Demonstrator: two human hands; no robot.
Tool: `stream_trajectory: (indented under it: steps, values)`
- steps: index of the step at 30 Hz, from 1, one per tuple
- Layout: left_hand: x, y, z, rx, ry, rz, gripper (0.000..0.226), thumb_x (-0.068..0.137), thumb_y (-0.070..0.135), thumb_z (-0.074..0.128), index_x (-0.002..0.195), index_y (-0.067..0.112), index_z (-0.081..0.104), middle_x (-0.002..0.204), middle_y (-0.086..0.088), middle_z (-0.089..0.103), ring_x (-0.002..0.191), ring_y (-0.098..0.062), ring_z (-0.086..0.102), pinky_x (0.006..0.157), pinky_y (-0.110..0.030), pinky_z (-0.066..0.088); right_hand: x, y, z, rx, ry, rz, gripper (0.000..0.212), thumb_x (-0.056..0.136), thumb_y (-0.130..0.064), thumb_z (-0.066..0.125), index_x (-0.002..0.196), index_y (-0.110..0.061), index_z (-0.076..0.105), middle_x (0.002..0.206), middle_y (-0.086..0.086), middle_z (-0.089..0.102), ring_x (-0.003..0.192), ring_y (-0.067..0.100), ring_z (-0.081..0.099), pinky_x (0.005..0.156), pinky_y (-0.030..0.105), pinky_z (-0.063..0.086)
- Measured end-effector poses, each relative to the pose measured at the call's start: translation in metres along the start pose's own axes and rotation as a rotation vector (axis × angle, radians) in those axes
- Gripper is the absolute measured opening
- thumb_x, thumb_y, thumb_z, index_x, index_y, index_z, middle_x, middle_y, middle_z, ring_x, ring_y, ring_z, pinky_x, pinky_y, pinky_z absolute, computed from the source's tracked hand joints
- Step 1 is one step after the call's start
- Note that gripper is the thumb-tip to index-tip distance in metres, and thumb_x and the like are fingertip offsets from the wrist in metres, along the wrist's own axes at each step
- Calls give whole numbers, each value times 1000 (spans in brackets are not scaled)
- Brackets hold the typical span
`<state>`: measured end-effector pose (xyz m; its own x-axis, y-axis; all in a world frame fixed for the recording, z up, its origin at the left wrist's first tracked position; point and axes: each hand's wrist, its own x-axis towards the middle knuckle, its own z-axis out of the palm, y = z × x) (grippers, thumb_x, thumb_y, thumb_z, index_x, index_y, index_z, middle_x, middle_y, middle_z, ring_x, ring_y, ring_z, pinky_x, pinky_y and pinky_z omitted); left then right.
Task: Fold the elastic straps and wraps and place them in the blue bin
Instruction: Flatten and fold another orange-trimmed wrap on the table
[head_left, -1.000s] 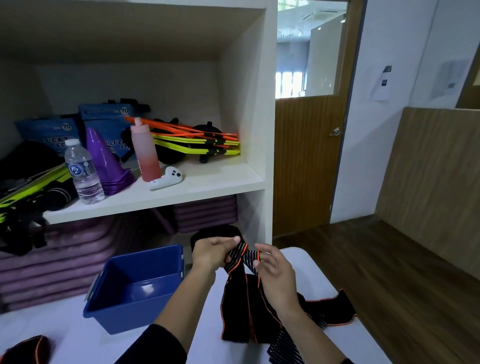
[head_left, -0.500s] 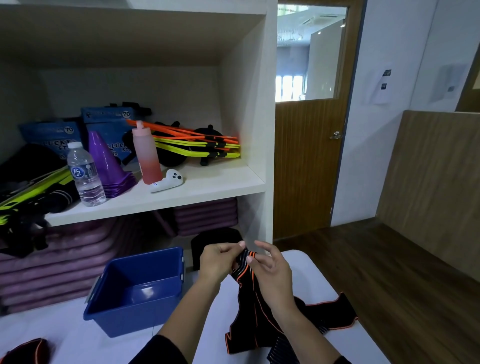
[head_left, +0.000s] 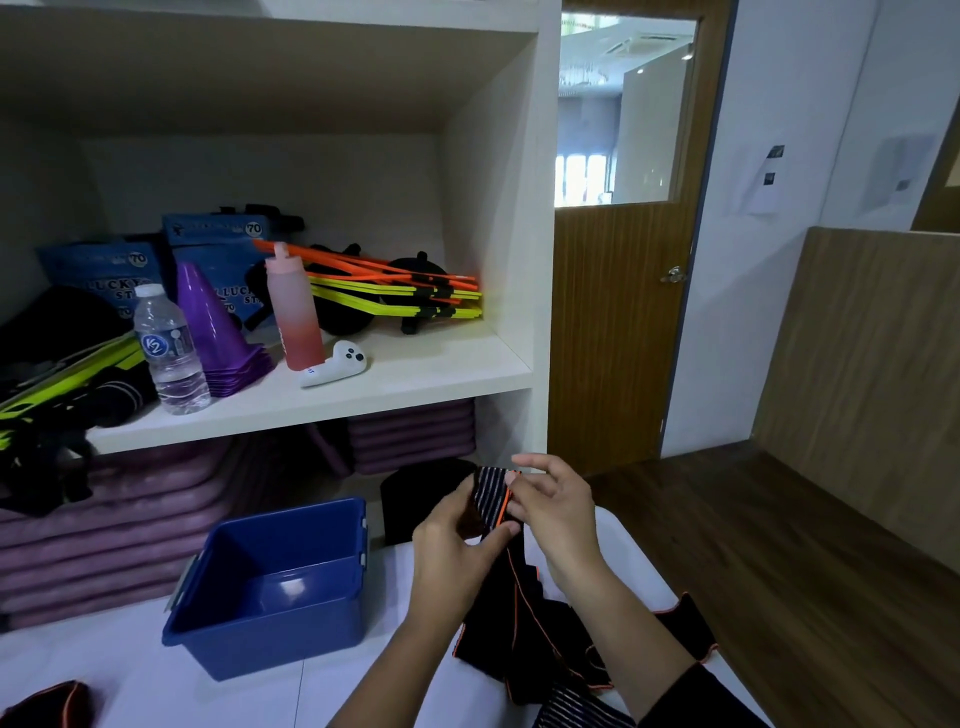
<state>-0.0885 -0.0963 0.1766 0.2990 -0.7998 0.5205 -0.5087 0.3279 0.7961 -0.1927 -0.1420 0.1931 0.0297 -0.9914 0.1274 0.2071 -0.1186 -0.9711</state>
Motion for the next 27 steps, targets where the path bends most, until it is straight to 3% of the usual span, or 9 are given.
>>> stream_trajectory:
  steps: [2, 7, 10, 13, 17, 19, 21, 24, 27]
  values:
    - [2, -2, 2, 23, -24, 14, 60, 70, 12, 79, 125, 14, 55, 89, 30, 55, 88, 24, 53, 74, 3, 40, 1, -5, 1, 39, -53, 26, 13, 88, -9, 61, 100, -14, 65, 91, 14, 72, 87, 31, 70, 80, 39, 58]
    - [6, -4, 4, 71, -109, 0, 52, 84, 16, 66, 131, 23, 44, 87, 19, 58, 83, 1, 60, 70, -8, 45, 4, -13, 1, 13, -141, 45, 20, 91, -9, 55, 108, -15, 64, 97, 11, 70, 89, 18, 69, 80, 24, 56]
    - [10, -6, 3, 86, -118, -17, 48, 90, 10, 55, 136, 12, 42, 89, 28, 52, 84, 9, 58, 71, -4, 42, 7, -11, -4, -126, -211, 17, 24, 92, -11, 54, 113, -21, 61, 98, 4, 71, 88, 8, 67, 75, 12, 52]
    - [13, -8, 1, 85, -148, -31, 44, 95, 10, 48, 138, 13, 40, 90, 23, 56, 77, 19, 54, 68, -1, 40, 10, -8, -11, -215, -265, -53, 26, 89, -12, 60, 113, -22, 62, 91, 0, 73, 88, 5, 67, 83, 16, 52]
    - [15, -12, 3, 109, -130, -50, 43, 96, 14, 45, 139, 14, 38, 118, -3, 65, 93, -7, 63, 72, -2, 40, 12, -2, -16, -373, -207, -200, 23, 81, -18, 71, 103, -25, 69, 77, -5, 71, 76, -1, 65, 73, 13, 49]
    - [16, -12, 2, 112, -124, -66, 42, 97, 15, 44, 139, 14, 39, 121, -5, 64, 99, -14, 63, 73, -2, 40, 15, 1, -19, -449, -151, -288, 24, 75, -22, 76, 99, -25, 72, 77, -5, 63, 70, -4, 57, 66, 9, 44]
    - [18, -9, 0, 84, -123, -76, 41, 97, 15, 43, 138, 15, 41, 126, -3, 60, 109, -8, 57, 80, 1, 38, 19, 2, -21, -493, -143, -350, 26, 73, -26, 77, 98, -30, 72, 84, -7, 55, 75, -6, 51, 67, 7, 42]
    - [24, -4, -4, 58, -124, -79, 39, 98, 17, 42, 137, 17, 43, 130, 1, 57, 117, -5, 52, 89, -2, 36, 24, -1, -23, -416, -241, -346, 23, 78, -22, 73, 99, -29, 72, 99, -13, 65, 91, -6, 61, 81, 13, 49]
    - [33, 3, -8, 63, -103, -59, 38, 97, 18, 43, 136, 17, 45, 127, 2, 59, 117, -4, 51, 87, 3, 33, 28, -10, -19, -329, -248, -337, 21, 79, -12, 71, 99, -19, 73, 96, -4, 73, 92, 6, 68, 86, 26, 55]
